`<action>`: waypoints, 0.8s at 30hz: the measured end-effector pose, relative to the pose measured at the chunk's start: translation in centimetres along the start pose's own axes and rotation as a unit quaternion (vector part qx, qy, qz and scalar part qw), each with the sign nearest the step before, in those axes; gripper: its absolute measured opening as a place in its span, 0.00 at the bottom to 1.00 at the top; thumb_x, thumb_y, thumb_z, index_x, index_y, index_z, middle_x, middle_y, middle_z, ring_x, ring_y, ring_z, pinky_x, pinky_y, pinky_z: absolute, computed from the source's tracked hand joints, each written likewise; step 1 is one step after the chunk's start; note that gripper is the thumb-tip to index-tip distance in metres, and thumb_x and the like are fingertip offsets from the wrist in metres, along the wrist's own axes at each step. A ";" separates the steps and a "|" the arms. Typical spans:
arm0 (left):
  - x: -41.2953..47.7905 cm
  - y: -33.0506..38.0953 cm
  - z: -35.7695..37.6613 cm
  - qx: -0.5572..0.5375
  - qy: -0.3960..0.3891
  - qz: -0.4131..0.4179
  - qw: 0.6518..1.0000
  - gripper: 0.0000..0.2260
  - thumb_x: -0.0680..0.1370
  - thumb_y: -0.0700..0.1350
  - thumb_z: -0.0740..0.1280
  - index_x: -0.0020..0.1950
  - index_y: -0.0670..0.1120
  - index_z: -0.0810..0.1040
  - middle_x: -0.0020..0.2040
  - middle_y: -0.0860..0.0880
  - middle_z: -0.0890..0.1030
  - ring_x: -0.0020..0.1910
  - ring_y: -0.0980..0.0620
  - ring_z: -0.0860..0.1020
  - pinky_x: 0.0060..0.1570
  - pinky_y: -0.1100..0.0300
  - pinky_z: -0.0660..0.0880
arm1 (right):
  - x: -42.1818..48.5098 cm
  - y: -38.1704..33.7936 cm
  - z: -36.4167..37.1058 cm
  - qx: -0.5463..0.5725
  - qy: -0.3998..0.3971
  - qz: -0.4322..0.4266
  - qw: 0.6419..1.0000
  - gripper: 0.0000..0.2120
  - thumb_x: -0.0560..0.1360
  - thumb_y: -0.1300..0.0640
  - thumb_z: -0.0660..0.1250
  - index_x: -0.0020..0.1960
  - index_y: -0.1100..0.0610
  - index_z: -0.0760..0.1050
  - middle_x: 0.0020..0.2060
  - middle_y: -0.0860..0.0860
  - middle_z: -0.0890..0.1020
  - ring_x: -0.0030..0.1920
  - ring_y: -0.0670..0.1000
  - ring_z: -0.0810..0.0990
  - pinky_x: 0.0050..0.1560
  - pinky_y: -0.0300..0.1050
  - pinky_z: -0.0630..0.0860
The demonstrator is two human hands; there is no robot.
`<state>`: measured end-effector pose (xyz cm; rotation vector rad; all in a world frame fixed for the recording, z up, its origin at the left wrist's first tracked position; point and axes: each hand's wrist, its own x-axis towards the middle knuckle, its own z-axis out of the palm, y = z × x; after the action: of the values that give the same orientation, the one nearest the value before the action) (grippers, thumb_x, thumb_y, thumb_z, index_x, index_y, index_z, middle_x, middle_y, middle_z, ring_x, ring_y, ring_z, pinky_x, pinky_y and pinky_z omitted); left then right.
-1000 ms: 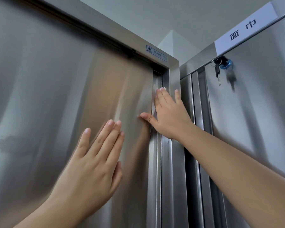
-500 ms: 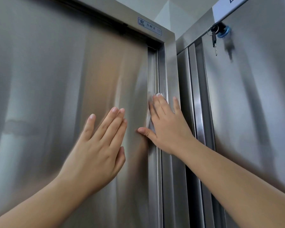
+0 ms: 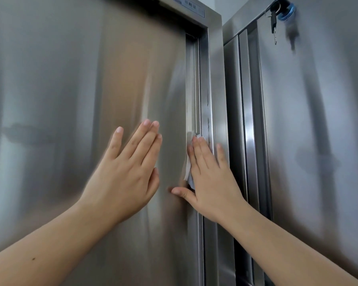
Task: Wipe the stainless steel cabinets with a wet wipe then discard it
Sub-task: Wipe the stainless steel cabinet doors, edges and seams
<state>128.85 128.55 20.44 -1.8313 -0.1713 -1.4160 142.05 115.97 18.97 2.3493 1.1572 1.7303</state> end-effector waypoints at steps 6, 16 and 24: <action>-0.1 0.0 0.1 -0.003 0.003 -0.001 1.000 0.25 0.76 0.46 0.51 0.69 0.33 0.68 0.71 0.37 0.65 0.72 0.40 0.62 0.67 0.41 0.56 | 1.4 0.4 -0.6 -0.007 0.009 0.013 1.000 0.45 0.66 0.33 0.21 0.72 0.64 0.34 0.75 0.60 0.42 0.74 0.57 0.38 0.63 0.56 0.23; -0.2 0.1 0.1 -0.002 0.013 -0.009 1.000 0.25 0.76 0.46 0.51 0.69 0.34 0.68 0.71 0.37 0.65 0.72 0.40 0.62 0.67 0.40 0.58 | -3.1 -1.6 1.0 -0.009 -0.014 0.017 1.000 0.45 0.73 0.32 0.36 0.70 0.67 0.62 0.70 0.63 0.62 0.72 0.60 0.59 0.71 0.59 0.48; -0.2 0.2 0.1 0.014 0.000 -0.003 1.000 0.26 0.76 0.47 0.50 0.70 0.35 0.67 0.72 0.38 0.64 0.72 0.42 0.61 0.68 0.41 0.58 | 0.0 -1.1 0.0 -0.025 -0.001 0.050 0.998 0.45 0.70 0.33 0.25 0.73 0.66 0.41 0.74 0.60 0.47 0.75 0.57 0.43 0.67 0.60 0.32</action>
<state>128.98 128.61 20.16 -1.8102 -0.1957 -1.4100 141.49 116.76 18.53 2.4178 0.9988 1.7649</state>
